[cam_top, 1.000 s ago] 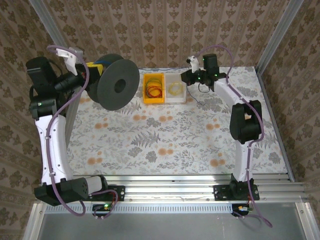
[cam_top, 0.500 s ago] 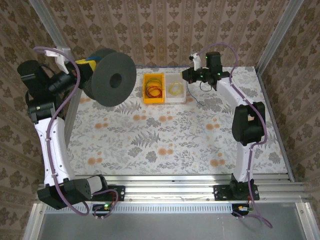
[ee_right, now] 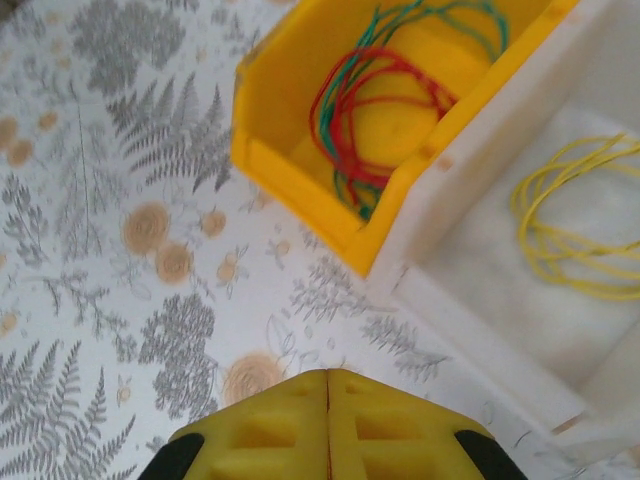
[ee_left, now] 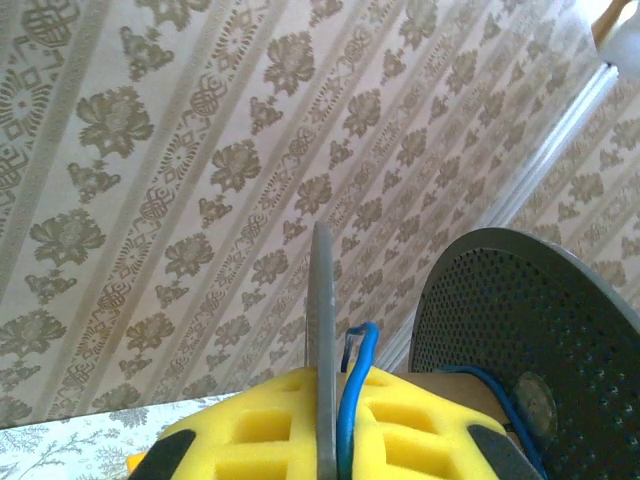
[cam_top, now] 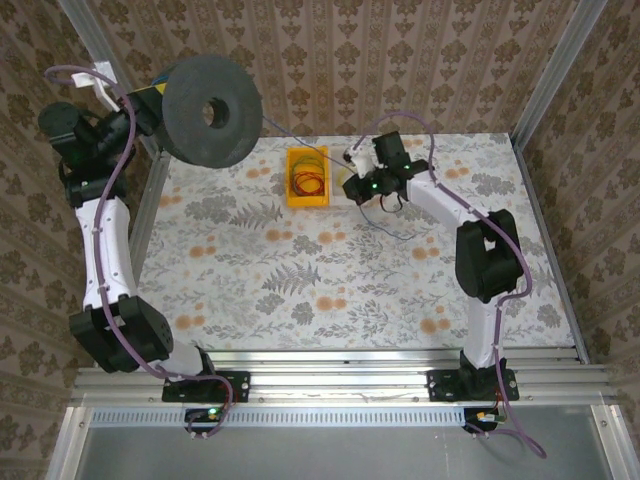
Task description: Wrap the cables
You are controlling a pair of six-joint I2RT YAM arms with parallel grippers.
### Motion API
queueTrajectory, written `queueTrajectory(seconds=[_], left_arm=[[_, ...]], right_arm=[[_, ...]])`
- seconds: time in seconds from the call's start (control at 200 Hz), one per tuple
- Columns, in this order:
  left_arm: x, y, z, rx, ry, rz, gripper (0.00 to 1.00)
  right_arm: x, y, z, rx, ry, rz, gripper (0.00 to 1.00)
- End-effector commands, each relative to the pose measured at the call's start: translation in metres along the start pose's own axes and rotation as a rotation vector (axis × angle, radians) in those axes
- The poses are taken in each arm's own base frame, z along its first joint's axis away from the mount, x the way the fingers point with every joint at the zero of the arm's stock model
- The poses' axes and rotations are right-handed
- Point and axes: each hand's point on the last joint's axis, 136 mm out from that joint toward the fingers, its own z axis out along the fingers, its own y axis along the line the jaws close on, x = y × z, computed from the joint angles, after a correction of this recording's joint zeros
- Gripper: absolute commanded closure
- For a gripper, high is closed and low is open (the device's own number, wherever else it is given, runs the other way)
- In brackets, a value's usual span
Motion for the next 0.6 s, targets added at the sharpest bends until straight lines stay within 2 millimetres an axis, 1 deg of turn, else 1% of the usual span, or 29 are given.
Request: queueTrajectory(seconds=[0.0, 0.115, 0.13, 0.205, 0.335, 0.51, 0.55, 0.595], left_arm=[[-0.084, -0.039, -0.023, -0.039, -0.311, 0.122, 1.00], [-0.076, -0.018, -0.013, -0.192, -0.306, 0.125, 1.00], [-0.075, -0.019, -0.011, -0.204, -0.307, 0.135, 1.00], [-0.065, -0.011, -0.001, -0.294, -0.281, 0.163, 1.00], [-0.045, -0.001, 0.019, -0.408, -0.237, 0.191, 1.00], [-0.022, 0.012, 0.038, -0.589, -0.149, 0.273, 1.00], [-0.019, 0.013, 0.041, -0.625, -0.128, 0.305, 1.00], [-0.010, 0.016, 0.047, -0.666, -0.089, 0.339, 1.00]], right_arm=[[0.068, -0.017, -0.006, 0.175, 0.258, 0.021, 1.00], [0.072, 0.008, -0.008, 0.222, 0.334, -0.097, 1.00], [0.071, 0.011, -0.009, 0.229, 0.342, -0.112, 1.00], [0.068, 0.028, -0.010, 0.254, 0.385, -0.199, 1.00], [0.065, 0.049, -0.011, 0.296, 0.447, -0.328, 1.00], [0.049, 0.078, -0.019, 0.320, 0.446, -0.448, 1.00], [0.042, 0.083, -0.024, 0.333, 0.434, -0.473, 1.00], [0.035, 0.088, -0.030, 0.346, 0.421, -0.494, 1.00]])
